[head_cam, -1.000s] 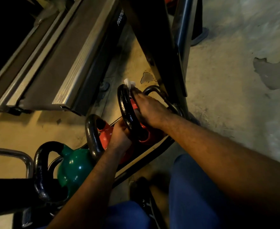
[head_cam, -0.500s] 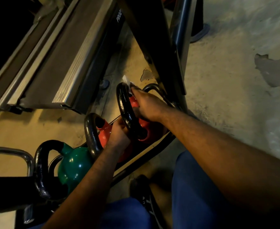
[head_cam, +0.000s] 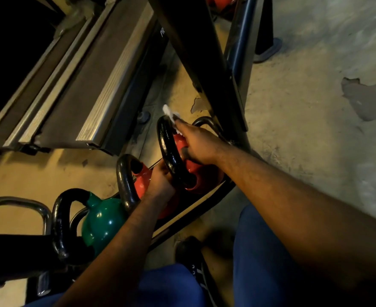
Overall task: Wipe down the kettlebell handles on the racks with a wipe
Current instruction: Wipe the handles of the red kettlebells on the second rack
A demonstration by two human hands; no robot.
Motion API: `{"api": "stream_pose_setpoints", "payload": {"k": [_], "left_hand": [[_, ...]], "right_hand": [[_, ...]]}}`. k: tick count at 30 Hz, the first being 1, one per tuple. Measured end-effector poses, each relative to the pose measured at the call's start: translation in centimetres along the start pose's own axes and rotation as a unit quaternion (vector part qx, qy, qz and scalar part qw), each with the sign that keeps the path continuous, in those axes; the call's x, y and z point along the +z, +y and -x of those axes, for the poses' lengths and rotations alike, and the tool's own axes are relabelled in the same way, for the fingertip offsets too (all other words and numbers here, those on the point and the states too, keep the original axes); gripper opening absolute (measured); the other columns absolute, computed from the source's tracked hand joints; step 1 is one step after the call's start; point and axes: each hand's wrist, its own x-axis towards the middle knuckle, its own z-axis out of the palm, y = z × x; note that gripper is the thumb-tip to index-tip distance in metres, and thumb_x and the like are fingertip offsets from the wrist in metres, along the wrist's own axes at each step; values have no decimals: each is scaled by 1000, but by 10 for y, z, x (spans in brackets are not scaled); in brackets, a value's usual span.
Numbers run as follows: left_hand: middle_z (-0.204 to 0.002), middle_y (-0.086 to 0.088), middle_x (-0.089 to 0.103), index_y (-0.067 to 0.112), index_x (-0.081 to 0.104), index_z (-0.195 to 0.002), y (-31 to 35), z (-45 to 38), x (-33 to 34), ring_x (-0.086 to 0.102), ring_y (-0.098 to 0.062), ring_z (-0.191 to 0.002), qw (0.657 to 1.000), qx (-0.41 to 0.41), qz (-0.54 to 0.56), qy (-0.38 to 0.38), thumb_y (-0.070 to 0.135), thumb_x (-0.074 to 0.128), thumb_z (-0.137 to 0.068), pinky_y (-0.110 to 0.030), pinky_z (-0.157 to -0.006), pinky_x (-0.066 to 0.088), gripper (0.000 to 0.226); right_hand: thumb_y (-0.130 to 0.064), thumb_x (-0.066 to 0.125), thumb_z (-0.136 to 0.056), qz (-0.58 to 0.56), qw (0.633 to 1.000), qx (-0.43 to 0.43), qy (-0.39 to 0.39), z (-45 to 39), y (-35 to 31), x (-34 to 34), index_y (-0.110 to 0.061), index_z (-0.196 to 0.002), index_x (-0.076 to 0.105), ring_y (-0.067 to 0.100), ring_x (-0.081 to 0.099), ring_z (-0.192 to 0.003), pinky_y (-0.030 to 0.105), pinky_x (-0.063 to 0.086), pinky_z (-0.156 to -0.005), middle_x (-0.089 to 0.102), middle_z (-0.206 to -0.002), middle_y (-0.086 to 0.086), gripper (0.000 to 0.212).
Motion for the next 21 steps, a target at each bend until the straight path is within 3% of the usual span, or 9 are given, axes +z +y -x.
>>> {"api": "stream_pose_setpoints", "payload": {"k": [3,6,10,11,13,14,17,21], "left_hand": [[-100,-1,73,20,59,-124,-2,-1,1,73,-12,-81,1000,0,3,3,21,69,-89,-31,-70,60,36],[-97,1,71,18,60,-120,-2,-1,1,72,-5,-74,1000,2,8,8,20,67,-91,-18,-58,55,30],[-103,1,69,20,57,-126,1,1,3,72,-7,-78,1000,7,21,6,17,67,-91,-18,-59,54,36],[-105,0,70,19,57,-127,0,1,3,72,-9,-82,1000,13,22,6,17,68,-91,-18,-61,55,38],[-107,1,69,16,58,-126,1,0,2,71,-11,-87,999,28,19,3,18,68,-91,-14,-61,53,36],[-107,1,69,16,58,-125,2,0,2,71,-10,-87,999,31,20,1,18,67,-92,-13,-61,53,34],[-109,-2,71,19,59,-125,2,1,2,72,-13,-90,999,35,28,-7,21,67,-92,-23,-69,58,34],[-108,-1,71,22,61,-118,-1,1,0,72,-16,-93,998,55,40,-18,20,68,-91,-31,-76,59,28]], "right_hand": [[-7,63,-92,-6,1000,-10,6,-1,-1,-2,-27,-161,9,22,57,-123,32,52,-92,43,-154,6,89],[-4,56,-93,-46,998,-30,7,1,-1,2,-34,-160,7,21,48,-136,28,45,-105,32,-162,5,89],[-20,47,-97,-190,982,4,6,-1,-8,-2,-36,-156,31,13,61,-114,38,53,-97,59,-131,2,63],[-28,44,-96,-192,981,-3,3,1,-13,-3,-32,-154,38,12,57,-121,36,48,-102,59,-135,0,58],[-43,38,-91,-156,987,-33,1,3,-22,0,-27,-151,43,10,34,-146,36,30,-119,39,-159,-4,63],[-46,37,-90,-137,990,-46,3,6,-25,0,-28,-152,41,10,28,-150,40,25,-122,32,-163,-5,65],[-47,44,-95,-109,993,-33,23,5,-25,0,-31,-157,31,19,34,-147,49,34,-118,27,-165,-2,65],[-39,46,-103,-31,995,-92,22,18,-24,5,-25,-154,36,13,20,-153,38,25,-121,19,-167,-5,55]]}}
